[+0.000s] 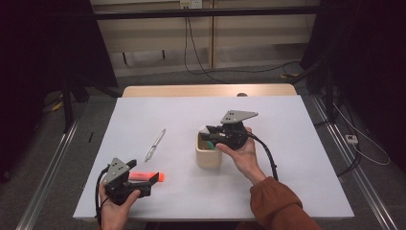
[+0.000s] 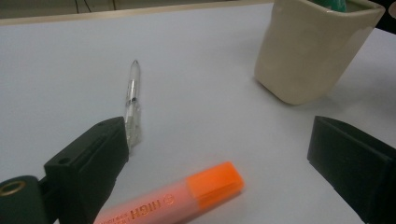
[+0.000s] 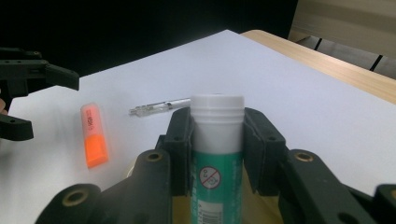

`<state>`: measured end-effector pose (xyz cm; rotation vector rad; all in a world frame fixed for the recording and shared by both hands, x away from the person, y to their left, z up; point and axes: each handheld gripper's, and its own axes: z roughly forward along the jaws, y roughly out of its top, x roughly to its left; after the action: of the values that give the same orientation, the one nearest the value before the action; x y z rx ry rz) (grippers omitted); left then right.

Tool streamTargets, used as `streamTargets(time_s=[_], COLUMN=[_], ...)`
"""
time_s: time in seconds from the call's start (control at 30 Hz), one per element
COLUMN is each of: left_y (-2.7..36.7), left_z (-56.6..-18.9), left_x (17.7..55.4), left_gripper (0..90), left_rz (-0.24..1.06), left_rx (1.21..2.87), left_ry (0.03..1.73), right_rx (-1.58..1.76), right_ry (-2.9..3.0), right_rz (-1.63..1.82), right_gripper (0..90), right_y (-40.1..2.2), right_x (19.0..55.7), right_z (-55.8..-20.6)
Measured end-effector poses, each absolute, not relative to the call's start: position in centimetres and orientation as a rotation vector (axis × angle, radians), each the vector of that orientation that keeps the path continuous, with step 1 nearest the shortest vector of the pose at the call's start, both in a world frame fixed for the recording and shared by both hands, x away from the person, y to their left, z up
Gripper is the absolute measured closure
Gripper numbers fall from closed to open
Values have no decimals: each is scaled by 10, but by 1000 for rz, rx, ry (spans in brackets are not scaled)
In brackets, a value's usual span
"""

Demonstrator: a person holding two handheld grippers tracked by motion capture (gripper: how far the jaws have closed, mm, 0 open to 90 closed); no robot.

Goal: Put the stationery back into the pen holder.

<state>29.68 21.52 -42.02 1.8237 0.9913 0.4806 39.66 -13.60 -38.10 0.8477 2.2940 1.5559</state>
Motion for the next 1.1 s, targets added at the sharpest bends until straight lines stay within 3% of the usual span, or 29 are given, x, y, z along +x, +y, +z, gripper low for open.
streamTargets(time_s=[0.2,0.27,0.43,0.47,0.57,0.63,1.1], left_y=[215,215,215,215,215,215,214], left_z=[-420,-420,-420,-420,-420,-420,-420], left_x=[296,296,296,296,296,296,296], left_gripper=[52,52,52,52,52,52,52], left_rz=[483,482,482,483,481,481,474], left_rx=[1819,1822,1822,1821,1821,1823,1821], left_ry=[991,992,992,993,989,989,988], right_rx=[841,854,857,866,879,893,950], right_ry=[2304,2271,2245,2235,2235,2237,2230], right_rz=[1520,1546,1564,1560,1544,1537,1479], right_gripper=[618,506,426,355,326,255,151], right_y=[-139,-142,-144,-145,-147,-149,-172], right_x=[394,393,391,391,391,391,378], right_z=[-382,-378,-374,-373,-373,-373,-375])
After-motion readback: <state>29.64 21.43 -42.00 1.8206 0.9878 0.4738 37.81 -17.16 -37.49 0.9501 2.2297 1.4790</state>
